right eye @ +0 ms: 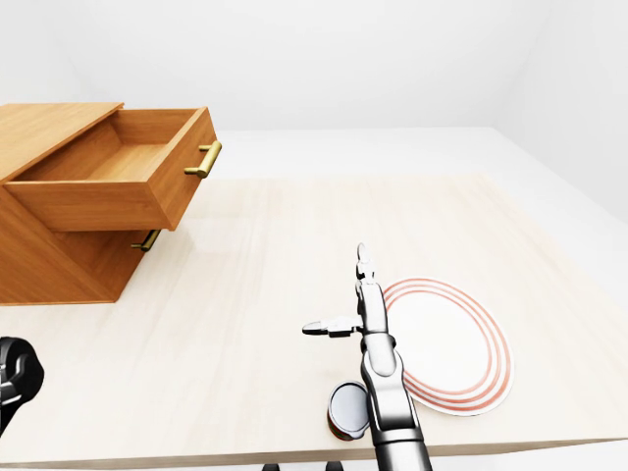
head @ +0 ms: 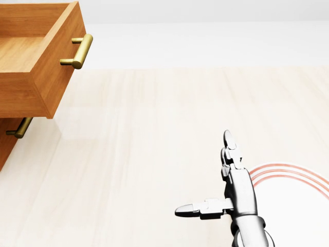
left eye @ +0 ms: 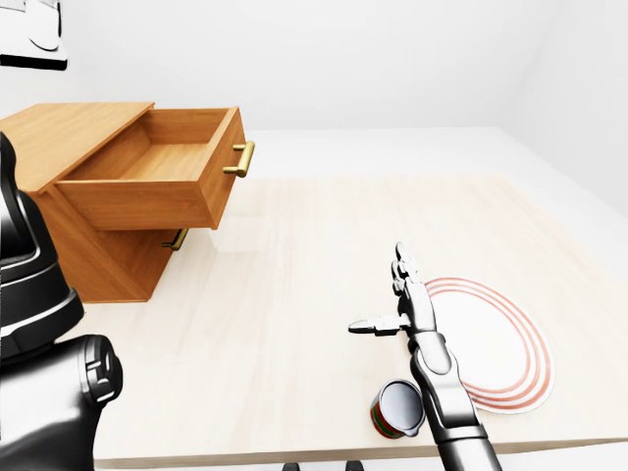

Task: Put the bowl on top of the cabinet.

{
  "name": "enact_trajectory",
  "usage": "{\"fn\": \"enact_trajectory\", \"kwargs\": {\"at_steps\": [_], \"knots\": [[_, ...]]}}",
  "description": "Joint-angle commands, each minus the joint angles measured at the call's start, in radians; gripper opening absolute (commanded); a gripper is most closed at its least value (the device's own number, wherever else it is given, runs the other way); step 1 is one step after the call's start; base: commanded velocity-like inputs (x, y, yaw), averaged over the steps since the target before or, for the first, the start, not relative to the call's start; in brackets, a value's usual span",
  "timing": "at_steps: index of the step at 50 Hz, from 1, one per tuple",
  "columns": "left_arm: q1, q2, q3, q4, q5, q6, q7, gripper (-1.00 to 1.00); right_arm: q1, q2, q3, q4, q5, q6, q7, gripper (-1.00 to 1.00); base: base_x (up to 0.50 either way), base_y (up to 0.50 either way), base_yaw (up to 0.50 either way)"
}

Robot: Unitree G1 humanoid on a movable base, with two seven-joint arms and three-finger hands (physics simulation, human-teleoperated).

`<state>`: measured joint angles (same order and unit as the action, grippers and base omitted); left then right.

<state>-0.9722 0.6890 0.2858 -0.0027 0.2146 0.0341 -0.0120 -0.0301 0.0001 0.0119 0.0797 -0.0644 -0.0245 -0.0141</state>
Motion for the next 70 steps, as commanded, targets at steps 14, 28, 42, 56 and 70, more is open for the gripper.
{"fn": "enact_trajectory", "kwargs": {"at_steps": [14,28,42,56,70], "knots": [[-0.113,0.146,-0.015,0.613,0.125,-0.121,0.18,-0.92,0.002,-0.001,-0.002,-0.001,0.001,-0.001,-0.001,1.0,0.0,0.0,0.0],[-0.175,0.25,-0.042,0.937,0.219,-0.121,0.308,-0.92,-0.002,-0.001,-0.003,0.014,0.001,-0.011,-0.003,1.0,0.0,0.0,0.0],[-0.188,0.327,-0.081,1.136,0.359,-0.121,0.479,-0.92,-0.001,-0.003,-0.006,0.014,0.002,-0.012,-0.003,1.0,0.0,0.0,0.0],[-0.16,0.341,-0.104,1.215,0.484,-0.121,0.536,-0.92,-0.004,-0.002,-0.006,0.018,0.001,-0.011,-0.005,1.0,0.0,0.0,0.0],[-0.158,0.3,-0.14,1.251,0.617,-0.121,0.536,-0.92,-0.005,-0.004,-0.009,0.019,0.004,-0.013,-0.003,1.0,0.0,0.0,0.0]]}}
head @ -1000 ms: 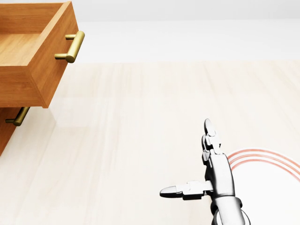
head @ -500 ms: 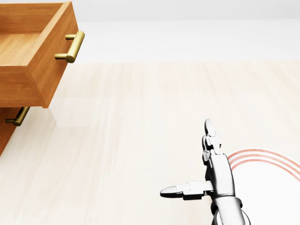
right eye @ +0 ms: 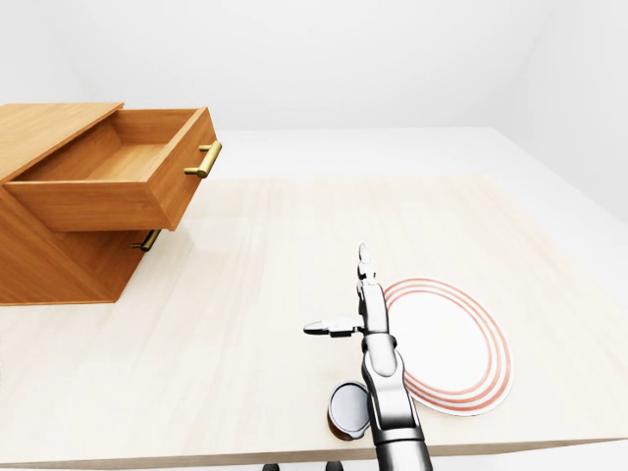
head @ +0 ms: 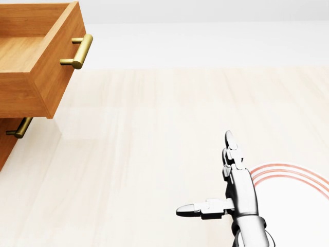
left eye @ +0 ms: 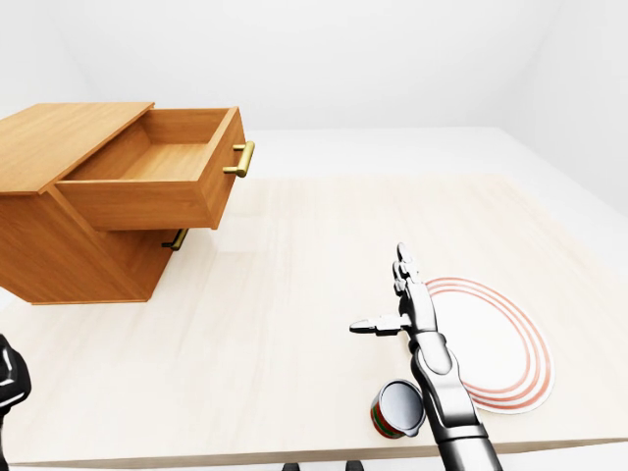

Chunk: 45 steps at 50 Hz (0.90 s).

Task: Put the bowl on top of the cabinet.

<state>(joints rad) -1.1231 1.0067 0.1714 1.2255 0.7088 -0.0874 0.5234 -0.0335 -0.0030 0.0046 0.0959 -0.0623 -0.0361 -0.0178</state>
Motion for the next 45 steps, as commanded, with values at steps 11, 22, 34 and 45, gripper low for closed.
{"fn": "enact_trajectory", "kwargs": {"at_steps": [11,22,34,45], "knots": [[-0.018,-0.042,-0.037,0.032,0.182,0.0,0.0,-0.92,0.001,0.0,-0.002,0.001,0.002,-0.003,0.001,1.0,0.0,0.0,0.0],[-0.013,-0.08,-0.054,0.04,0.246,0.0,0.0,-0.92,-0.002,-0.002,-0.005,0.005,0.004,-0.005,0.001,1.0,0.0,0.0,0.0],[0.006,-0.093,-0.053,0.045,0.257,0.0,0.0,-0.92,-0.001,-0.002,-0.004,0.004,0.001,-0.004,-0.001,1.0,0.0,0.0,0.0],[0.033,-0.123,-0.061,0.055,0.271,0.0,0.0,-0.92,-0.002,-0.003,-0.007,0.003,0.002,-0.002,-0.002,1.0,0.0,0.0,0.0]]}}
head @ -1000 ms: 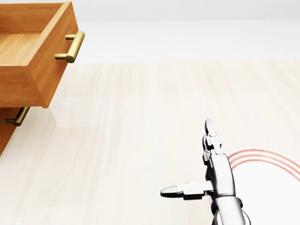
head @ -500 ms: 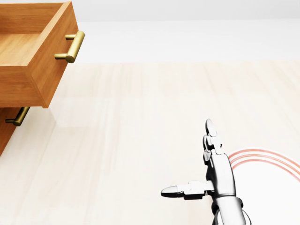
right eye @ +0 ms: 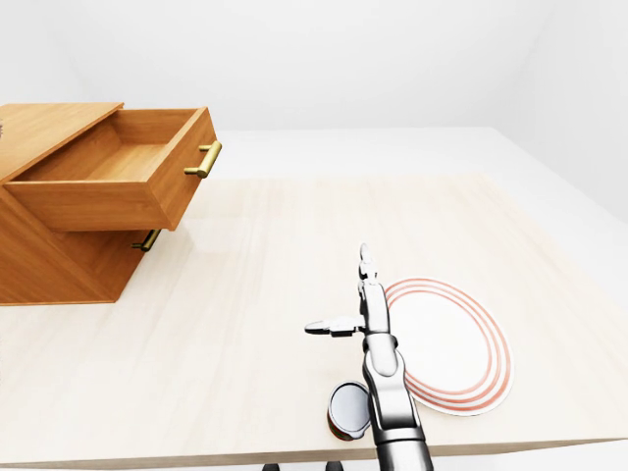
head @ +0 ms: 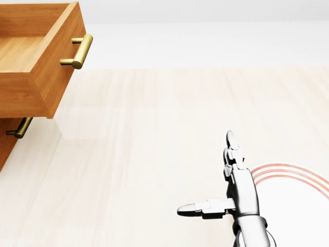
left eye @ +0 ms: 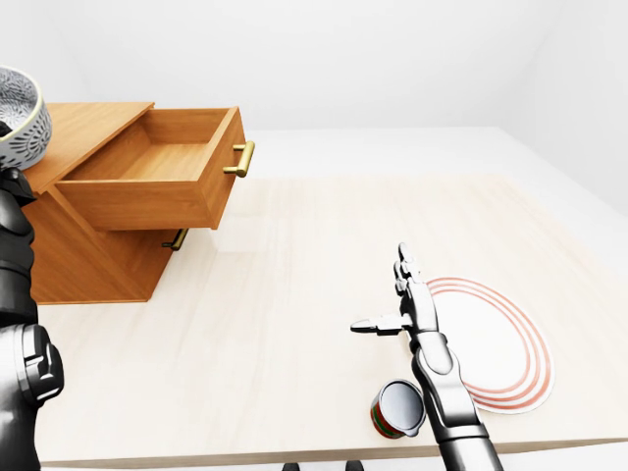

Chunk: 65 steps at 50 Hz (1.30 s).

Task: Put the bowl on top of the cabinet.

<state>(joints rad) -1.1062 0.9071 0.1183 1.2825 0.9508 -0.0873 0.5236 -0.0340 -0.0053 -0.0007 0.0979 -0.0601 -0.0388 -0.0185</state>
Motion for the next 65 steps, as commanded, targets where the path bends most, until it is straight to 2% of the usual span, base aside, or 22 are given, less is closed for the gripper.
{"fn": "enact_trajectory", "kwargs": {"at_steps": [1,23,24,25,54,65], "knots": [[0.016,-0.023,-0.007,-0.002,0.029,0.0,0.0,-0.92,-0.002,0.0,-0.001,0.001,0.0,0.001,-0.001,1.0,0.0,0.0,0.0],[0.035,-0.02,-0.004,0.003,0.021,0.0,0.0,-0.91,-0.004,0.0,-0.001,0.012,-0.002,-0.006,-0.005,1.0,0.0,0.0,0.0],[0.035,-0.021,-0.004,0.004,0.022,0.0,0.0,0.44,-0.004,-0.001,-0.001,0.012,-0.002,-0.006,-0.004,1.0,0.0,0.0,0.0],[0.035,-0.021,-0.004,0.003,0.021,0.0,0.0,1.0,-0.005,-0.001,-0.002,0.013,-0.002,-0.007,-0.004,1.0,0.0,0.0,-0.01],[0.018,-0.015,-0.005,-0.023,0.027,0.0,0.0,1.0,-0.009,-0.001,-0.001,0.021,-0.007,-0.009,-0.008,1.0,0.0,0.0,0.0],[-0.012,0.008,0.047,-0.138,-0.086,0.0,0.0,1.0,-0.014,0.0,0.0,0.036,-0.008,-0.016,-0.01,1.0,0.0,0.0,0.0]]}}
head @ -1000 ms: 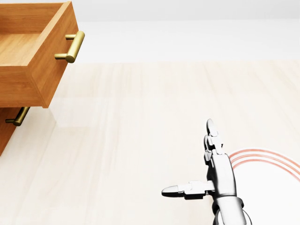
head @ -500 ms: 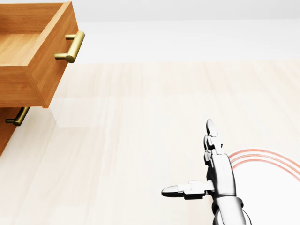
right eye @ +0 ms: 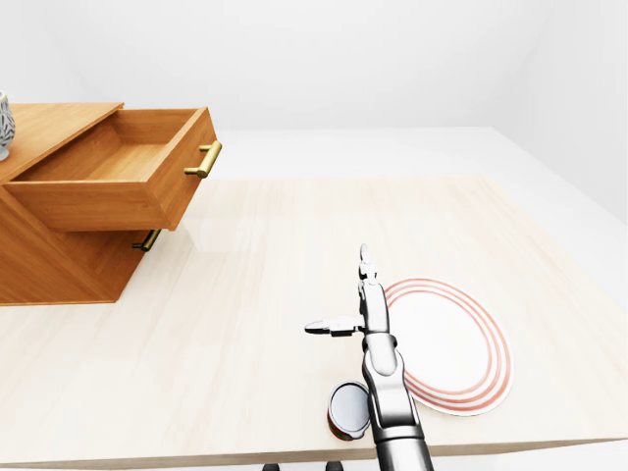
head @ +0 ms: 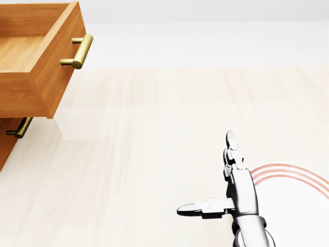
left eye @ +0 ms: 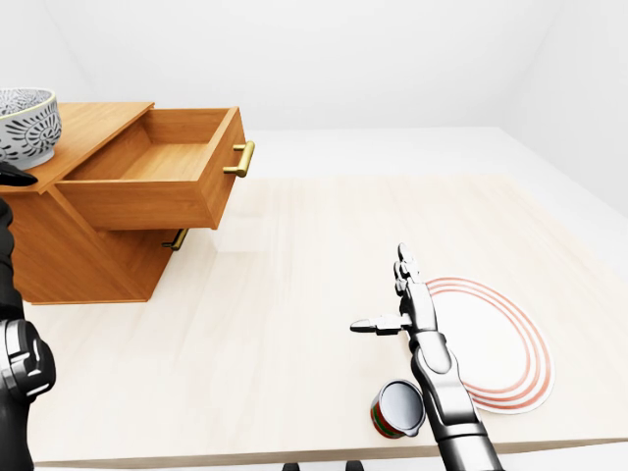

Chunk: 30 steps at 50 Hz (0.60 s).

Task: Put the bowl on top of the cabinet.

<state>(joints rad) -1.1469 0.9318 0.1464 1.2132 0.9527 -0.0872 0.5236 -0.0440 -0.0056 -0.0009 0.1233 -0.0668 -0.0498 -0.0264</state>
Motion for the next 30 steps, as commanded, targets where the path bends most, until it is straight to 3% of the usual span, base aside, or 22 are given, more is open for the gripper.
{"fn": "enact_trajectory", "kwargs": {"at_steps": [1,6,9,13,23,30], "knots": [[0.026,-0.013,0.029,-0.097,-0.11,0.0,0.0,1.0,-0.003,0.001,0.001,0.009,-0.002,-0.003,-0.001,1.0,0.0,0.0,0.0],[0.041,-0.01,0.073,-0.243,-0.227,0.0,0.0,1.0,0.002,0.001,0.001,-0.003,-0.001,0.001,-0.001,1.0,0.0,0.0,0.0],[0.084,-0.013,0.113,-0.42,-0.323,0.0,0.0,1.0,0.0,0.001,0.002,0.001,-0.002,-0.002,-0.001,1.0,0.0,0.0,0.0],[0.155,-0.028,0.155,-0.657,-0.424,0.0,-0.101,1.0,0.007,0.002,0.004,-0.013,-0.003,0.006,-0.001,1.0,0.0,0.0,0.0],[0.244,-0.043,0.212,-1.017,-0.544,0.0,-0.243,1.0,0.009,0.001,0.004,-0.018,-0.004,0.006,0.0,1.0,0.0,0.0,0.0],[0.293,-0.054,0.233,-1.17,-0.578,0.0,-0.281,1.0,0.011,0.002,0.005,-0.021,-0.005,0.006,0.001,1.0,0.0,0.0,0.0]]}}
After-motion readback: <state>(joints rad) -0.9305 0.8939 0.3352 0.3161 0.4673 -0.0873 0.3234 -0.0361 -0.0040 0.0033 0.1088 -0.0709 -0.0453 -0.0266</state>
